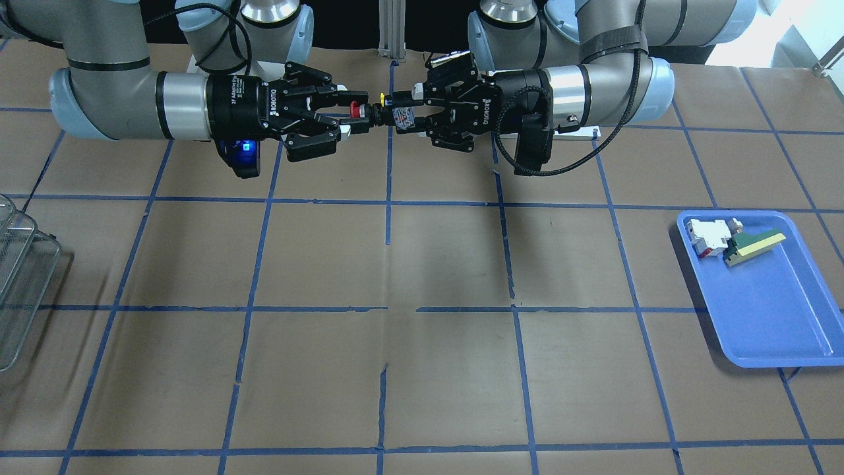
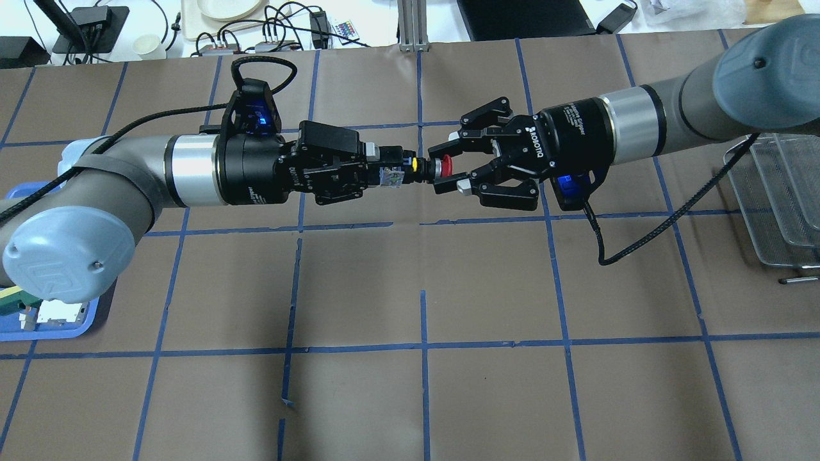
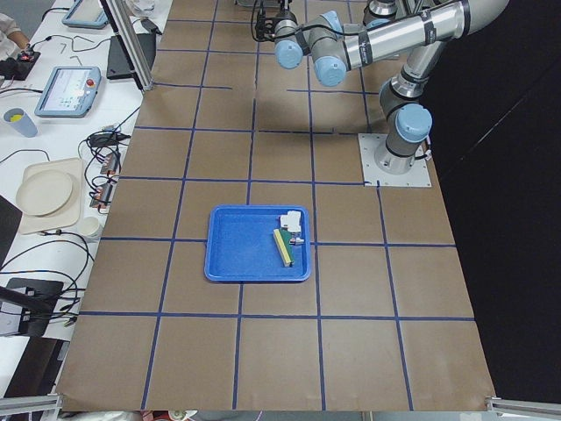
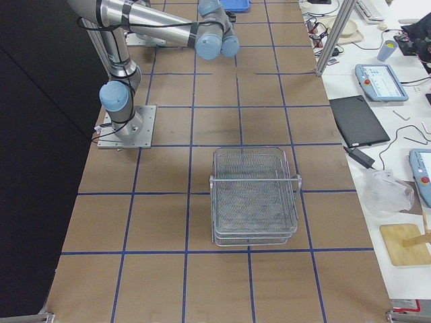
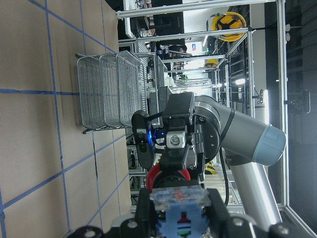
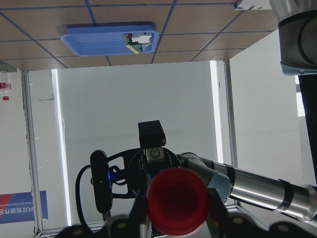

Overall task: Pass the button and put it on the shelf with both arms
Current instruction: 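Open the left gripper and pull back while the right gripper carries the button away, then lower the button into the wire mesh basket and open the right gripper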

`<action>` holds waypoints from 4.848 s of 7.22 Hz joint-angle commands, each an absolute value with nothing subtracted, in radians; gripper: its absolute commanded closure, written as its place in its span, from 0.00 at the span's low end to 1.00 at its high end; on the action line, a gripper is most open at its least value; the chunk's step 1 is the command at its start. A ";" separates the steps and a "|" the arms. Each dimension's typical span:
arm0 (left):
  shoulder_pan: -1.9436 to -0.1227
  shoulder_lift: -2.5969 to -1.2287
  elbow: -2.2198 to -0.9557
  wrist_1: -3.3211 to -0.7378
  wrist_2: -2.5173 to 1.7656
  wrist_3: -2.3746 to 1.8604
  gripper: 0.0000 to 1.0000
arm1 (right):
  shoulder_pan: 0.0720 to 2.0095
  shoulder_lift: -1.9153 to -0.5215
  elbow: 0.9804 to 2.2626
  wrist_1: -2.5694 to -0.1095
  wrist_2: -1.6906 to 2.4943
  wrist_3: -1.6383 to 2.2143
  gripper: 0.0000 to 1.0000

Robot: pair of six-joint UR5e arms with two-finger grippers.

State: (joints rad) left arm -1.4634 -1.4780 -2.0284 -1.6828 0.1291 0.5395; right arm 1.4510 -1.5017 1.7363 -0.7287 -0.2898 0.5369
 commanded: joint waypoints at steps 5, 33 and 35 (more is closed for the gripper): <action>-1.463 -1.477 -2.016 -1.681 0.138 0.442 0.00 | 1.434 -1.499 1.726 -0.732 -0.331 0.537 1.00; -1.505 -1.585 -1.462 -1.661 1.618 -0.005 0.00 | 0.956 -1.356 1.537 -1.847 -1.752 -0.612 0.17; -1.503 -1.583 -1.473 -1.661 1.618 -0.005 0.00 | 0.965 -1.446 1.537 -1.714 -1.689 -0.531 0.01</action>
State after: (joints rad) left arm -1.5044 -1.5840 -1.4664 -1.6612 1.6181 -0.0048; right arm 0.9587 -1.3927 1.5371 -1.7996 -1.7357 -0.5876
